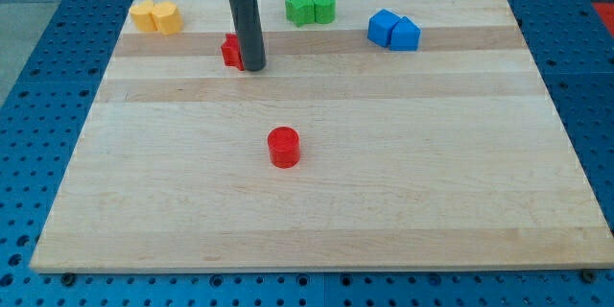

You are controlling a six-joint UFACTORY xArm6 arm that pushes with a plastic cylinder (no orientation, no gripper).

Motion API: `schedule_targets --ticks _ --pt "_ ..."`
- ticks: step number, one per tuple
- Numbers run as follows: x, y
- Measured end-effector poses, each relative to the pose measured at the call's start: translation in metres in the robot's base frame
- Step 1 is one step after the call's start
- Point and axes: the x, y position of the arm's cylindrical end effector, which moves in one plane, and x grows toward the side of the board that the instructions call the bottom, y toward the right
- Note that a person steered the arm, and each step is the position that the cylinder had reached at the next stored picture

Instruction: Push the red star closer to the yellow hexagon

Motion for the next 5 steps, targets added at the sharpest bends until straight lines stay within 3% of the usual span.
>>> schedule_targets --ticks 5 --pt "-0.042 -0.052"
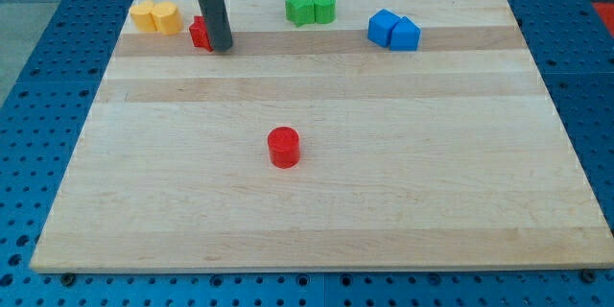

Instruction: Push the red star closer to the yellow hexagon

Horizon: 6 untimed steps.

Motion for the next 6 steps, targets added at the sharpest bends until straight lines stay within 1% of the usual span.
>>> schedule_targets --ticks 1,6 --pt "-0.009 -0.003" --pt "-0.024 -0.013"
